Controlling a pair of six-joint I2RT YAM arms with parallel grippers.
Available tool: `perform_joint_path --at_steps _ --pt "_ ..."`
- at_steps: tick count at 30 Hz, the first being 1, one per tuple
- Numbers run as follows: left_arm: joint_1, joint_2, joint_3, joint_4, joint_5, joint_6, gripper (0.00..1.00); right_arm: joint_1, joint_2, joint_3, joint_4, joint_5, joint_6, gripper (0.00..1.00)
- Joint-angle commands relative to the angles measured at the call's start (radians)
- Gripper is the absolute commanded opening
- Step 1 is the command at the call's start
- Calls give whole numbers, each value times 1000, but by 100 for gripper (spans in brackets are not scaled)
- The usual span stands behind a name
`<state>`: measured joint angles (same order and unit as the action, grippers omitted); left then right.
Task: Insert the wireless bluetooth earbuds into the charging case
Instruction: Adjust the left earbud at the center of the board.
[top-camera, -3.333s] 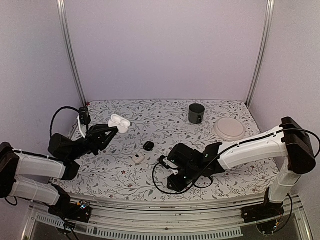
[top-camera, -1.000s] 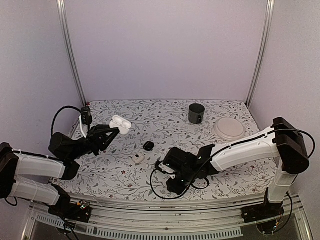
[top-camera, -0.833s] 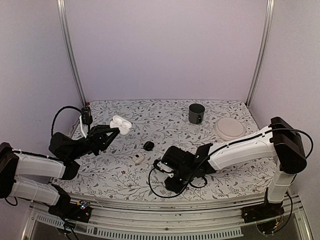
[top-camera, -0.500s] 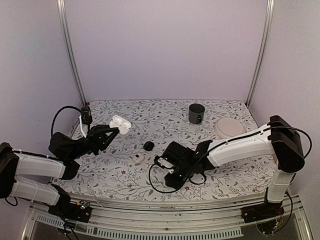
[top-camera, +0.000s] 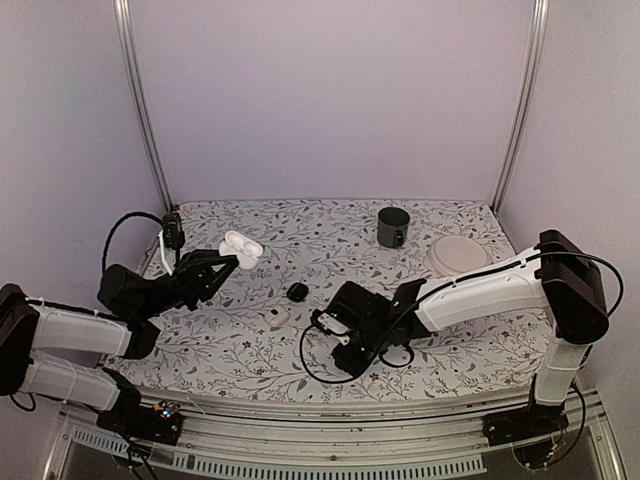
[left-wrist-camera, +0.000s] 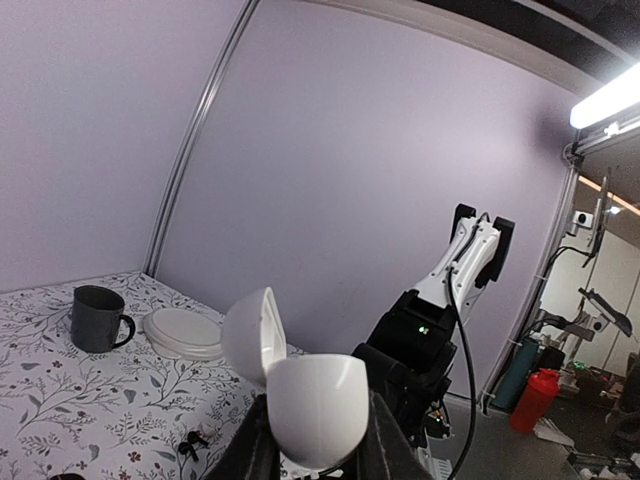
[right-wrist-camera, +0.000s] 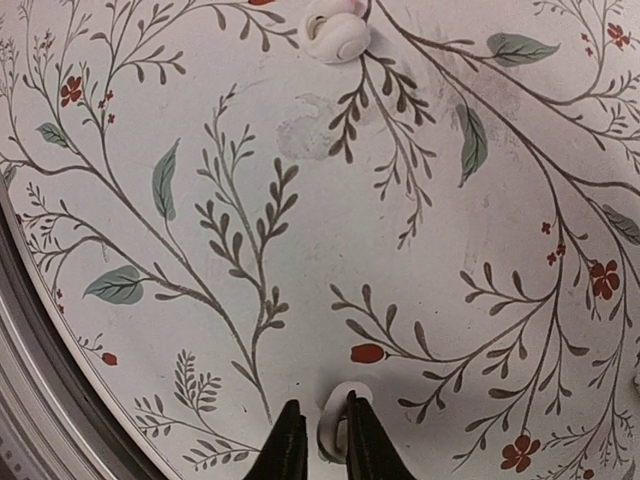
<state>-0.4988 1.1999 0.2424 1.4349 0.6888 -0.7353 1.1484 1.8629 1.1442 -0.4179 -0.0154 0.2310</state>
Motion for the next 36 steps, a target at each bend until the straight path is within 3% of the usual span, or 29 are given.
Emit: perform_joint_path --at_steps 1,6,21,28,36 --pt "14 9 10 32 12 -7 0 -14 -4 -28 3 10 20 11" --pt "14 32 20 41 28 -13 0 -23 -29 -48 13 20 31 5" --pt "14 153 63 69 63 -16 0 -118 -99 -80 95 -84 28 3" --pt "12 159 66 37 78 9 0 -185 -141 -64 114 -203 60 3" --pt "0 277 110 82 105 9 0 -249 -153 -71 145 -386 75 3"
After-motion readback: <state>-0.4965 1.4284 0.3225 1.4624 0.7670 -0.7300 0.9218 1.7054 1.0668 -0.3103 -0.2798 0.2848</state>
